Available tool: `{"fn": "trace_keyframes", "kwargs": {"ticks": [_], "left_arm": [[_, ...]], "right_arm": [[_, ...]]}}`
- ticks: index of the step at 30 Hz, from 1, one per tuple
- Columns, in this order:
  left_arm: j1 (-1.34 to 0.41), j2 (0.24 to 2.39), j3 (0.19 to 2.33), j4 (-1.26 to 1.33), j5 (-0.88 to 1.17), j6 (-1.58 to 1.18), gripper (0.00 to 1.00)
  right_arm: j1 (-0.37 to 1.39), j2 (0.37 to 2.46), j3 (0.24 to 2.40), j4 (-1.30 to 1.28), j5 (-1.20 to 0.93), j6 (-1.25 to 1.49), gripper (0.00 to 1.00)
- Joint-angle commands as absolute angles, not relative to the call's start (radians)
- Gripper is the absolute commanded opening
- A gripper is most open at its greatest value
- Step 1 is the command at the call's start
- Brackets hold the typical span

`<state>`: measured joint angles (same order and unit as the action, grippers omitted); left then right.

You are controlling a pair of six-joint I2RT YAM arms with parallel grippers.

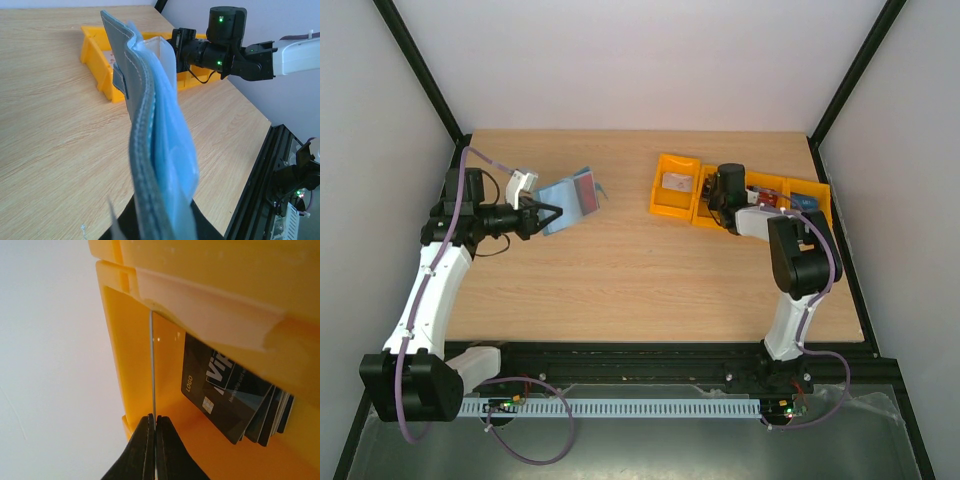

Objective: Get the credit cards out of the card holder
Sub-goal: Place the credit card in the storage box, then remove the credit card from the card holder.

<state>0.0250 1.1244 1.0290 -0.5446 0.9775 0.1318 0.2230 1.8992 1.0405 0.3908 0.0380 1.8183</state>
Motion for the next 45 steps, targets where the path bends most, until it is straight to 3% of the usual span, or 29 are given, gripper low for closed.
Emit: {"fn": "trace_keyframes", "kwargs": {"ticks": [1, 7, 13, 20, 24, 25, 26, 28, 33, 37, 42, 45], "left_arm": [[0.031, 1.106, 1.020, -0.543, 1.004, 0.149, 0.02], [0.031, 1.105, 1.021, -0.543, 1.003, 0.149, 0.02], [0.031, 1.106, 1.020, -0.540, 0.999, 0.148, 0.02], [0.031, 1.108, 1.018, -0.540, 1.002, 0.148, 0.02], [0.031, 1.108, 1.017, -0.539, 1.005, 0.148, 0.02], [0.031, 1.108, 1.017, -0.539, 1.006, 0.149, 0.02], [0.031, 1.108, 1.018, -0.541, 1.008, 0.150, 0.02], [0.031, 1.107, 1.017, -0.543, 1.012, 0.152, 0.03], [0.031, 1.107, 1.019, -0.544, 1.015, 0.153, 0.02], [0.031, 1.108, 1.019, -0.550, 1.023, 0.159, 0.02], [0.031, 1.109, 1.025, -0.568, 1.045, 0.181, 0.02], [0.031, 1.113, 1.042, -0.608, 1.099, 0.233, 0.02]], "right_arm": [[0.228, 1.930, 1.068, 0.350, 0.097, 1.836, 0.02], [0.228, 1.945, 1.070, 0.357, 0.064, 1.845, 0.03], [0.229, 1.938, 1.087, 0.330, 0.050, 1.824, 0.18], [0.228, 1.889, 1.072, 0.337, 0.035, 1.818, 0.55], [0.228, 1.848, 1.075, 0.324, 0.043, 1.801, 0.69], [0.227, 1.830, 1.079, 0.312, 0.049, 1.790, 0.75], [0.228, 1.814, 1.084, 0.297, 0.054, 1.776, 0.88], [0.227, 1.777, 1.098, 0.270, 0.069, 1.724, 0.99], [0.227, 1.645, 1.096, 0.234, 0.106, 1.557, 0.99], [0.228, 1.535, 1.057, 0.459, 0.004, 1.250, 0.99], [0.312, 1.454, 1.121, 0.554, -0.377, 0.659, 0.99], [0.361, 1.427, 1.104, 0.614, -0.848, 0.495, 0.99]]}}
